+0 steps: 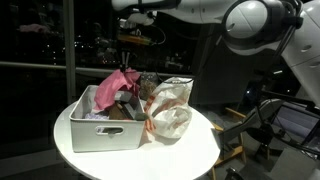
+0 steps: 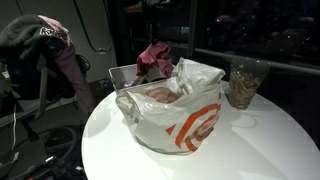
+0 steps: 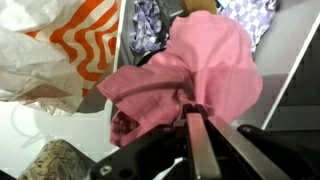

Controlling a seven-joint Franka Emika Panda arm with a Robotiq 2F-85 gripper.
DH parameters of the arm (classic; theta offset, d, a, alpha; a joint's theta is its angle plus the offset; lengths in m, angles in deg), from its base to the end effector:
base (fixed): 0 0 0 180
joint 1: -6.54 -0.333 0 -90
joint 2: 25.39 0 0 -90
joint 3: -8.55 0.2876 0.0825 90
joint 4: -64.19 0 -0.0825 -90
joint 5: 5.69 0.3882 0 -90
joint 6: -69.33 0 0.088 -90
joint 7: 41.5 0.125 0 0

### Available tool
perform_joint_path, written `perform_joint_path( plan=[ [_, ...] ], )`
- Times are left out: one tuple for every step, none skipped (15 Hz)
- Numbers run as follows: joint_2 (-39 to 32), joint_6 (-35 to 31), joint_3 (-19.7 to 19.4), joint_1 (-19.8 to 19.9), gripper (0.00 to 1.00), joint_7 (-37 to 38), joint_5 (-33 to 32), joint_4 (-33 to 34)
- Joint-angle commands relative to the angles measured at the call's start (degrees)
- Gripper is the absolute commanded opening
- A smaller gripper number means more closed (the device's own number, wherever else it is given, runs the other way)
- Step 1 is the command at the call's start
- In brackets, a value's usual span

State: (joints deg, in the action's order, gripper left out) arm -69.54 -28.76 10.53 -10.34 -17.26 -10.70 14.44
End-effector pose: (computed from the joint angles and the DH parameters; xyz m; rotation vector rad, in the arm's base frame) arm 0.7151 0.2241 0.4200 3.1028 -0.1481 0.1419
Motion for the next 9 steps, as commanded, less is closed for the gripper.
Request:
perform_joint_path(
  plan=[
    [9.3, -1.8, 0.4, 1.4, 0.01, 2.8, 2.3, -5.7],
    [11.7, -2.3, 0.2, 1.7, 0.01, 3.6, 2.7, -6.8],
    [13.9, -2.5, 0.1, 2.1, 0.01, 4.4, 3.0, -8.0],
    [16.5, -2.0, -0.4, 2.3, 0.01, 5.5, 2.7, -9.7],
    [18.8, -1.7, -0.8, 2.4, 0.01, 6.6, 2.2, -11.4],
    [21.5, -0.9, -1.1, 2.5, 0.01, 7.8, 1.7, -13.8],
    [24.2, 0.2, -1.6, 2.5, 0.01, 9.3, 1.1, -16.4],
    [26.7, 0.8, -2.1, 2.5, 0.01, 10.5, 0.6, -19.0],
    [29.4, 1.6, -2.7, 2.3, 0.01, 12.7, -0.1, -22.0]
  ],
)
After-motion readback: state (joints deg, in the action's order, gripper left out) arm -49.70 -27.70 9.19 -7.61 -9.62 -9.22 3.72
